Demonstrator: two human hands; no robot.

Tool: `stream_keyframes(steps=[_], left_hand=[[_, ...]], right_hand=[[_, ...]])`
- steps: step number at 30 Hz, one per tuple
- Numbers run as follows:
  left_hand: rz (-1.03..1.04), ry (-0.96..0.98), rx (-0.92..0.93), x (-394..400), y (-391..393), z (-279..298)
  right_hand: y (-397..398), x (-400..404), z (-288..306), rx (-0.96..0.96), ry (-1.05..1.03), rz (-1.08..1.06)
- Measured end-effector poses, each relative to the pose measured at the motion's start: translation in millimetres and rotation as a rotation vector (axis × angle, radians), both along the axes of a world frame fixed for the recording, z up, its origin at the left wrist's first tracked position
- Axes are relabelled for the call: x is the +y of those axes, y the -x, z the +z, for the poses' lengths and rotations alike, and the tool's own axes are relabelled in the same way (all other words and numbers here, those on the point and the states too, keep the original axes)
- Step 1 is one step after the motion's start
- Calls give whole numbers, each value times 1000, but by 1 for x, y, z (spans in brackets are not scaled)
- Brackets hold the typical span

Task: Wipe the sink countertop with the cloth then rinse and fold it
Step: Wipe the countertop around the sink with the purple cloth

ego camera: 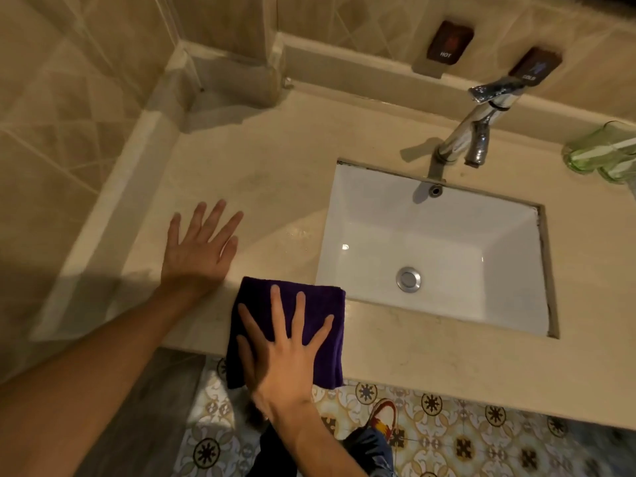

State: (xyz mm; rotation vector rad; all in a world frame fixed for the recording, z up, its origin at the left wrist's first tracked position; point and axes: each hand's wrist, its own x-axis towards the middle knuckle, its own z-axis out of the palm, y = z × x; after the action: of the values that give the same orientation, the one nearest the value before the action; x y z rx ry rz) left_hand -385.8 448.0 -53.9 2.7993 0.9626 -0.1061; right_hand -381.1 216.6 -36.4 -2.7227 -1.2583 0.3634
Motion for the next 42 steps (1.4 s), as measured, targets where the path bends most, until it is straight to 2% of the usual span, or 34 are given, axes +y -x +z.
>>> stream_keyframes(steps=[4,11,24,30,34,42], left_hand=[[-95,-113,-64,5,1,-4],[-82,-77,15,8,0,1],[-30,-52,-96,5,2,-12],[-26,-68,-90,6,0,-12],[-40,-118,-71,7,-1,-10],[-33,-56,-62,4,-1,-6]], right_hand=[[-17,27,-3,10,-16,-42],[-79,72,-3,47,-33,-78],[-277,199,-3,-29,0,-96],[-350,243,-1,-27,35,-113],[-370,256,-1,-38,32,-124],[-347,245,-2,-46,10,-132]])
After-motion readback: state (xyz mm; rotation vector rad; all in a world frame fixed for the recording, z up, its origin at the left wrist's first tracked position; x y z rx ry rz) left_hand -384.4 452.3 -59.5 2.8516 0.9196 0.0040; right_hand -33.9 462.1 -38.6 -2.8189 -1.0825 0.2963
